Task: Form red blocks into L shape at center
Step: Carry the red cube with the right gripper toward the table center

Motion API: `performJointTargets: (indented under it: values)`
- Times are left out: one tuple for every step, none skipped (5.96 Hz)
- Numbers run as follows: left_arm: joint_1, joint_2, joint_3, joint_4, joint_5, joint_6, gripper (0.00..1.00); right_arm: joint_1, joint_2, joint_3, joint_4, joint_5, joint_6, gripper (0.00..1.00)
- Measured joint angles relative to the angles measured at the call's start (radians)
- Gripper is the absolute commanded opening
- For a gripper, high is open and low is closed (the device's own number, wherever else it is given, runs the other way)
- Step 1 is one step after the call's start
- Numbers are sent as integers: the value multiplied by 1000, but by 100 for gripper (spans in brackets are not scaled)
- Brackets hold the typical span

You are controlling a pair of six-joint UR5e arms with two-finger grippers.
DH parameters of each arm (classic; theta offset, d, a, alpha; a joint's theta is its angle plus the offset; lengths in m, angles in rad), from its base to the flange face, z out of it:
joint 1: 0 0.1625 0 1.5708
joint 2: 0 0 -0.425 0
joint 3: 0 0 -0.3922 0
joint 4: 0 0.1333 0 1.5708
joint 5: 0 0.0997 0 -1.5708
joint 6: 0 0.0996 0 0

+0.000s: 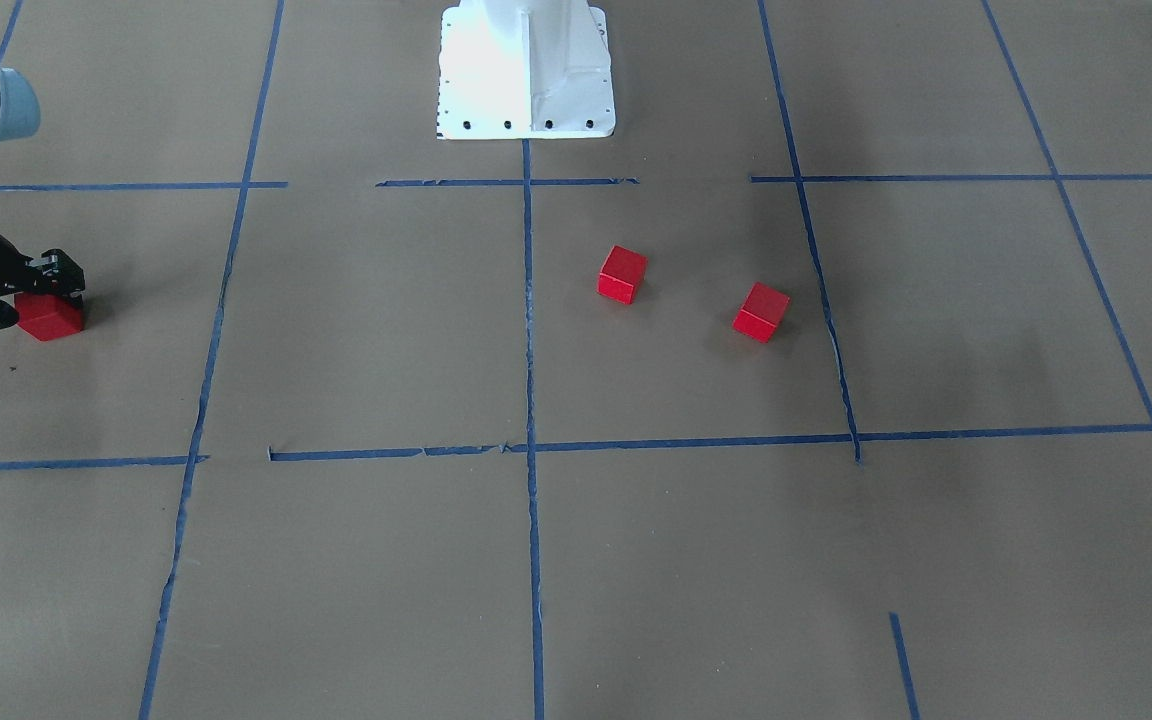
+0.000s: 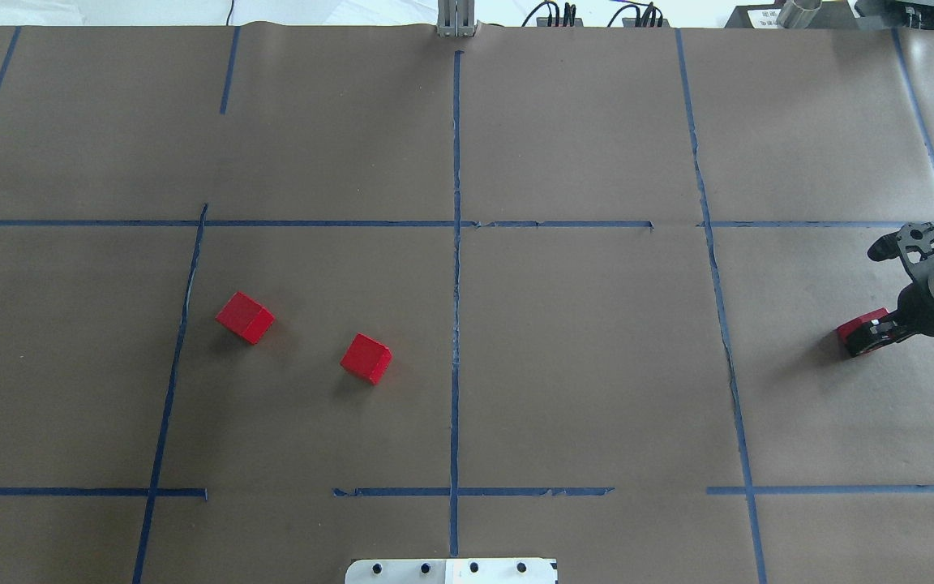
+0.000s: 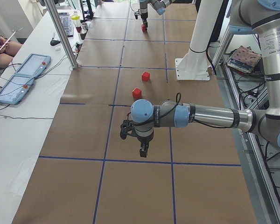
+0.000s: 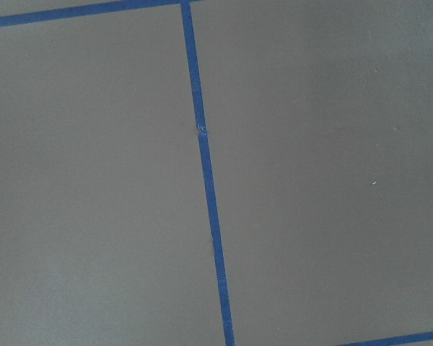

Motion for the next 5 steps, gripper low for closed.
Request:
performJointTargets:
  values:
    - [0, 0, 0, 0, -1, 0, 100, -1, 7, 18, -4, 2, 4, 0]
    - [0, 0, 0, 0, -1, 0, 100, -1, 28, 50, -17, 6, 23, 0]
    - [0, 0, 0, 0, -1, 0, 100, -4, 87, 86, -69, 8, 74, 0]
    - [0, 0, 0, 0, -1, 0, 100, -25, 196, 121, -173, 7, 161, 0]
    - [0, 0, -1, 0, -1, 0, 100, -74, 329, 140, -279, 3, 270, 0]
